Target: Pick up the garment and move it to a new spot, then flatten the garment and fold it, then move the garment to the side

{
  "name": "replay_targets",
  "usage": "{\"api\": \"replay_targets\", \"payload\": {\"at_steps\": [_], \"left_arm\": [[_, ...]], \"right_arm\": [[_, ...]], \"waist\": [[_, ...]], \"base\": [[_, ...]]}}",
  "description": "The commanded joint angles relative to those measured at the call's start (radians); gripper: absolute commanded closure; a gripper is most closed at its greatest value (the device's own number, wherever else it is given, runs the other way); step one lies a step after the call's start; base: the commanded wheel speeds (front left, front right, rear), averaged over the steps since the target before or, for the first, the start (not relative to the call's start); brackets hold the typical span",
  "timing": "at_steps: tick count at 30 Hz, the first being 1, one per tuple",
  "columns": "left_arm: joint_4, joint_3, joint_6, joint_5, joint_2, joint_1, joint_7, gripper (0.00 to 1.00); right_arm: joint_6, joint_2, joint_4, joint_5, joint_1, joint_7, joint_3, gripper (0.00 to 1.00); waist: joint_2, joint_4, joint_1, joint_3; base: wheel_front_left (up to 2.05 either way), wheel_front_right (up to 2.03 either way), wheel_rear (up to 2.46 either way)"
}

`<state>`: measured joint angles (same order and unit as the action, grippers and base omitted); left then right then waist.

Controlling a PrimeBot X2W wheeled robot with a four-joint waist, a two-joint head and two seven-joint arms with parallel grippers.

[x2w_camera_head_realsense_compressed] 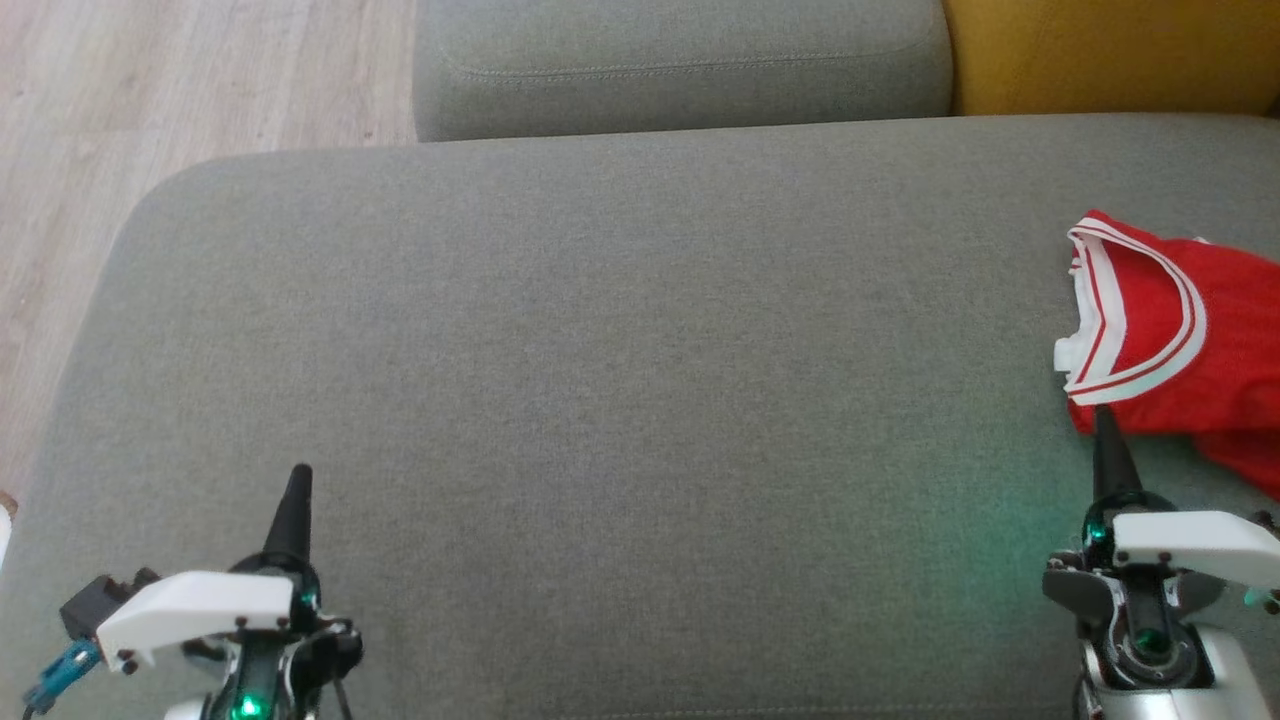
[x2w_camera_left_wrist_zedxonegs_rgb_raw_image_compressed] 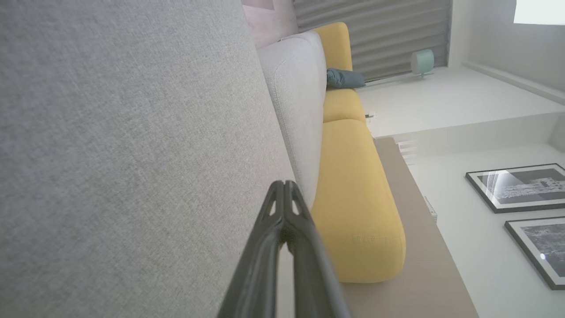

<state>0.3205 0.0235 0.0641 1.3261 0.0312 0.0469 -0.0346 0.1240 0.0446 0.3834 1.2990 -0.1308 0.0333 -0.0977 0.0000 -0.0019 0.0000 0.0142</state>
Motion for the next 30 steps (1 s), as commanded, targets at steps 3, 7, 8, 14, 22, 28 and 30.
{"api": "replay_targets", "payload": {"at_steps": [3, 7, 8, 14, 22, 28, 30], "left_arm": [[-0.045, 0.043, 0.019, 0.046, 0.016, 0.053, -0.013, 1.0], [-0.05, 0.052, 0.027, 0.089, 0.017, 0.054, -0.025, 1.0], [-0.052, 0.054, 0.029, 0.099, 0.017, 0.054, -0.028, 1.0], [-0.06, 0.066, 0.042, 0.163, 0.017, 0.057, -0.045, 1.0], [-0.072, 0.085, 0.062, 0.259, 0.019, 0.06, -0.072, 1.0], [-0.075, 0.09, 0.067, 0.283, 0.019, 0.061, -0.078, 1.0], [-0.075, 0.09, 0.067, 0.283, 0.019, 0.061, -0.078, 1.0]], "right_arm": [[0.006, 0.005, -0.055, 0.054, -0.013, 0.015, 0.011, 1.0], [0.006, 0.005, -0.07, 0.1, -0.006, 0.027, 0.006, 1.0], [0.006, 0.005, -0.074, 0.111, -0.005, 0.03, 0.005, 1.0], [0.006, 0.005, -0.096, 0.18, 0.005, 0.047, -0.002, 1.0], [0.007, 0.006, -0.13, 0.284, 0.019, 0.073, -0.013, 1.0], [0.007, 0.006, -0.139, 0.31, 0.023, 0.08, -0.016, 1.0], [0.007, 0.006, -0.139, 0.31, 0.023, 0.08, -0.016, 1.0]], "waist": [[0.0, 0.0, 0.0, -0.001], [0.0, 0.001, 0.0, -0.003], [0.0, 0.001, 0.0, -0.004], [0.0, 0.001, 0.0, -0.006], [0.0, 0.002, 0.0, -0.01], [0.0, 0.002, 0.0, -0.011], [0.0, 0.002, 0.0, -0.011]], "base": [[0.0, 0.0, 0.0], [0.0, 0.0, 0.0], [0.0, 0.0, 0.0], [0.0, 0.0, 0.0], [0.0, 0.0, 0.0], [0.0, 0.0, 0.0], [0.0, 0.0, 0.0]]}}
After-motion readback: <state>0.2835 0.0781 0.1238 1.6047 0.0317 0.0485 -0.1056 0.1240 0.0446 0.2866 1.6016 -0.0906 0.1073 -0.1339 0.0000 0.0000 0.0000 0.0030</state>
